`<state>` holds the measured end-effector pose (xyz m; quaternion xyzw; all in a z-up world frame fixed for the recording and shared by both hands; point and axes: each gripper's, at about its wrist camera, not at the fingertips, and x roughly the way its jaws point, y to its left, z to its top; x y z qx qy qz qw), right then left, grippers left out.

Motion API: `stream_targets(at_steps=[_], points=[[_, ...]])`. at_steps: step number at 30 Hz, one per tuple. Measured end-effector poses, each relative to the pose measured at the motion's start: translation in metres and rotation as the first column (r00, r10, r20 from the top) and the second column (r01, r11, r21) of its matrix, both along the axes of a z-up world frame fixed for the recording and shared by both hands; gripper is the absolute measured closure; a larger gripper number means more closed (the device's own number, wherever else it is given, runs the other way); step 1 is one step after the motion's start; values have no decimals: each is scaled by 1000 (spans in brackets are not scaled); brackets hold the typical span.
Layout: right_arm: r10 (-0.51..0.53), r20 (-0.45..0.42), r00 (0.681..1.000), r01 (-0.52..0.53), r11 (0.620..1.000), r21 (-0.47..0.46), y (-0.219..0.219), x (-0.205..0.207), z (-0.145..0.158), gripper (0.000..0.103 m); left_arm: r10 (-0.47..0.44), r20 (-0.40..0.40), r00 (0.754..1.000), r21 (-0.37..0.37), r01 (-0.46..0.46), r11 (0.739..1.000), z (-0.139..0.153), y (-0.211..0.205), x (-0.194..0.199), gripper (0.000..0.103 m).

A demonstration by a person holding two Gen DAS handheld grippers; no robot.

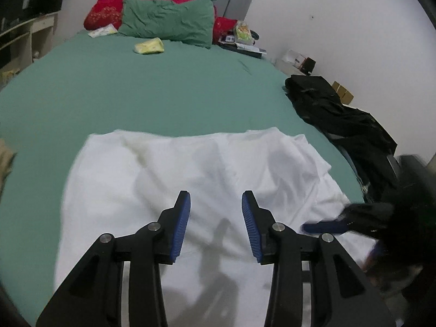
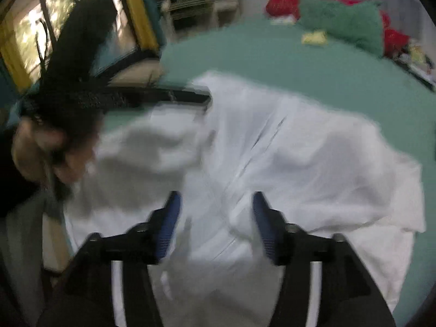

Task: Fold large clothes

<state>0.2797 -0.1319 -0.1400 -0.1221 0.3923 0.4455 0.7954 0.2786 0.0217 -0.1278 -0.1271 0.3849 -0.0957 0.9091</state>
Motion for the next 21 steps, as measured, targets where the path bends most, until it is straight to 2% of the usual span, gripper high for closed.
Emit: stream_targets(at_steps=[2, 3, 5, 6, 8, 10, 12, 14, 21], points=[[-84, 31, 996, 82, 996, 38, -9, 17, 7, 36, -15, -43, 999, 13, 16, 1000, -12, -11, 13, 61], [-144, 35, 989, 143, 989, 27, -14, 33, 4, 36, -18, -114, 993, 41, 23, 999, -25, -16, 23, 61], [-209, 3, 978, 209, 978, -2, -18, 55, -10, 36, -15, -182, 983, 70, 28, 997, -42, -21, 26, 61], [-216, -38, 976, 216, 976, -13, -18, 64, -19, 36, -22, -187, 982, 79, 38, 996, -47, -22, 23, 61], [-220, -99, 971, 214, 975, -64, -17, 71, -38, 36, -28, -173, 984, 103, 47, 994, -50, -24, 16, 61], [-198, -74, 977, 189, 976, -111, -14, 61, -49, 36, -28, -172, 985, 126, 50, 991, -49, -25, 8, 61], [-172, -40, 984, 166, 977, -132, -14, 48, -52, 36, -24, -153, 988, 119, 43, 992, -43, -21, -4, 61], [-180, -41, 983, 172, 974, -149, -17, 39, -53, 36, -9, -139, 990, 115, 25, 993, -33, -17, -15, 61], [-234, 62, 970, 241, 961, -135, -57, -15, -13, 36, 85, -70, 994, 125, -76, 989, 9, 20, -90, 61]])
